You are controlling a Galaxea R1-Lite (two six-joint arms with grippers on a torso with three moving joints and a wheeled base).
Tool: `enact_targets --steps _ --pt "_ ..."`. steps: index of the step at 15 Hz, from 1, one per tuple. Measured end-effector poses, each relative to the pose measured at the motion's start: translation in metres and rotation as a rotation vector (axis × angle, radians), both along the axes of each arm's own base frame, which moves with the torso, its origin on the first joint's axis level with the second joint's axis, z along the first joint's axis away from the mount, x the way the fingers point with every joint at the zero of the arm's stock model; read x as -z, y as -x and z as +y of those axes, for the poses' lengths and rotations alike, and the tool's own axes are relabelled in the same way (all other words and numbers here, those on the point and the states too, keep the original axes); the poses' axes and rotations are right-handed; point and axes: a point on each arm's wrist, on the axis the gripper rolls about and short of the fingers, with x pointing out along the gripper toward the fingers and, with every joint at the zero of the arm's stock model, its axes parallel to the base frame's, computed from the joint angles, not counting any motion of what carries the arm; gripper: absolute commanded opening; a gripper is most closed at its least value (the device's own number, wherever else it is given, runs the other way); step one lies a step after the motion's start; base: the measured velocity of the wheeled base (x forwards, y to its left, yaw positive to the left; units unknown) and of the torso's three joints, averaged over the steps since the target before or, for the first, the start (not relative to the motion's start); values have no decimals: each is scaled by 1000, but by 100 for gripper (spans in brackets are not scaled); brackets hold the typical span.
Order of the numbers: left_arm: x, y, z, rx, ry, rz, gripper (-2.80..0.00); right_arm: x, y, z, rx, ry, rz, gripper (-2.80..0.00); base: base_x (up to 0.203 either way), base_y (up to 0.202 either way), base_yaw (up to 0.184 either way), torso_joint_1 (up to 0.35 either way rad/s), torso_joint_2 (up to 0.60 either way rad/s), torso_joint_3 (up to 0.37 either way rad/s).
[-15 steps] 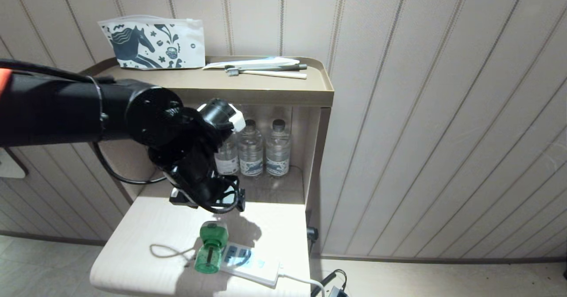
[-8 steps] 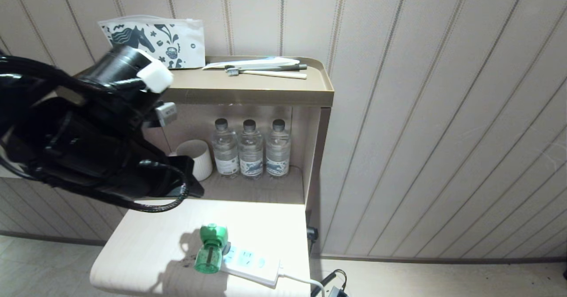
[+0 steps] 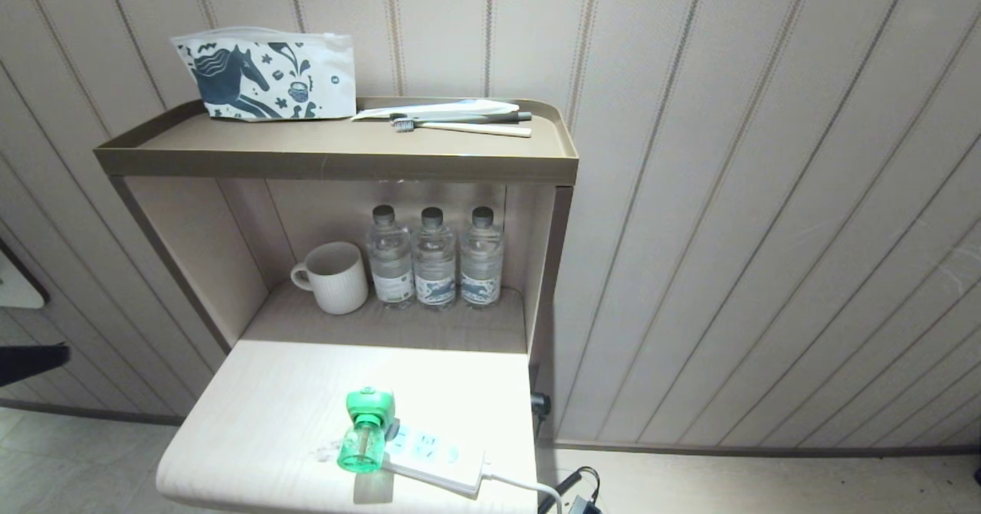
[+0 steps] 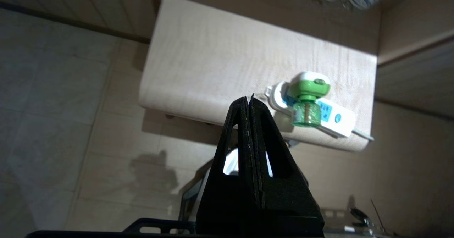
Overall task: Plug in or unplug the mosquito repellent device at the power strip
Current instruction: Hold the socket with your right hand and unplug it with your left hand
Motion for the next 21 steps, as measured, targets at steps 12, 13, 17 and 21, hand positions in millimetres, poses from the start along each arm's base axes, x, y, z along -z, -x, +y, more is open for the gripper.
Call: enact_targets --steps 12,13,17,21 --pt "154 95 41 -350 -203 -277 -280 0 0 0 0 0 0 -280 0 0 0 0 0 0" --pt "171 93 40 -326 -233 -314 -280 0 0 0 0 0 0 -280 0 0 0 0 0 0" --pt "193 94 35 -109 -315 -655 -280 0 0 0 0 0 0 -280 0 0 0 0 0 0" --pt "190 98 31 17 -264 -810 -280 0 0 0 0 0 0 -280 0 0 0 0 0 0"
